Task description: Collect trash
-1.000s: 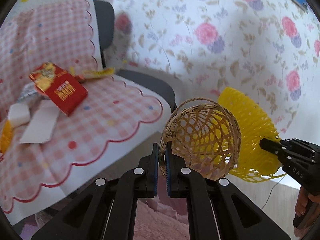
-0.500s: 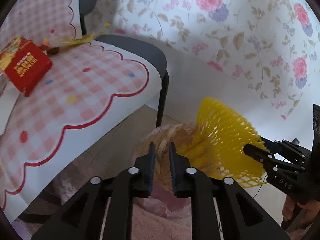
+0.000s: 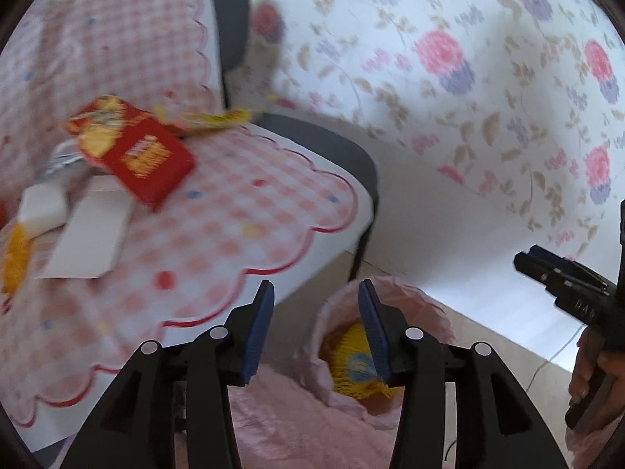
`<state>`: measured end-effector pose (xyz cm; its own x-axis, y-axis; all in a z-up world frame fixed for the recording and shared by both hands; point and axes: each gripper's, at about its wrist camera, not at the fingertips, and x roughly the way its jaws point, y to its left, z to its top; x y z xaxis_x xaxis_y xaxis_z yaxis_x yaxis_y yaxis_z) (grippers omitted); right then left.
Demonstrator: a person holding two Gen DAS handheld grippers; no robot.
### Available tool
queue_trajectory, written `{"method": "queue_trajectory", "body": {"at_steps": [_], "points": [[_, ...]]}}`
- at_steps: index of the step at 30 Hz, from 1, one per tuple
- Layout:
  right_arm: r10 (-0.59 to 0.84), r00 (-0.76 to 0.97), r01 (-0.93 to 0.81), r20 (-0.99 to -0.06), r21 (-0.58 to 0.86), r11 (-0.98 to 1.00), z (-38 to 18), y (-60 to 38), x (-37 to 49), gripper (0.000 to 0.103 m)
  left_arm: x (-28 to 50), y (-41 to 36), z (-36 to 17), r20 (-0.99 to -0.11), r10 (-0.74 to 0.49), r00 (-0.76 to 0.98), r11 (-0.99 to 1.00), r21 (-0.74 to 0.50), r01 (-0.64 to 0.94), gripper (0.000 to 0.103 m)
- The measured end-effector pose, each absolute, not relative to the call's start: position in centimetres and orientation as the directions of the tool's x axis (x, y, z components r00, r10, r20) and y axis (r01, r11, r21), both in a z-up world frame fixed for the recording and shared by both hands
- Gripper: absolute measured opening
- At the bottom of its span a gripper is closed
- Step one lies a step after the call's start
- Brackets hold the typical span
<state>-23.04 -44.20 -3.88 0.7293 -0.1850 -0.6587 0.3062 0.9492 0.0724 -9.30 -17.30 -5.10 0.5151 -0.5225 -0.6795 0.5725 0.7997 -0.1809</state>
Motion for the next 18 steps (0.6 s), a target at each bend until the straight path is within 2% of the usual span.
{"method": "queue_trajectory", "body": {"at_steps": [9, 18], "points": [[-0.120, 0.763, 0.203, -0.635, 0.059, 0.977, -2.4, -40.4, -21.4, 0.051, -9.5, -12.2, -3.6, -0.651, -0.466, 0.599, 0.859, -0.170, 0.483, 0.047], [-0.025, 0.777, 0.082, -0.629, 0.062, 0.995, -1.9, -36.2, -18.4, 0.051, -8.1, -6.1, -3.2, -0.653, -0.358, 0.667, 0.929, -0.177, 0.325, 0.053]]}}
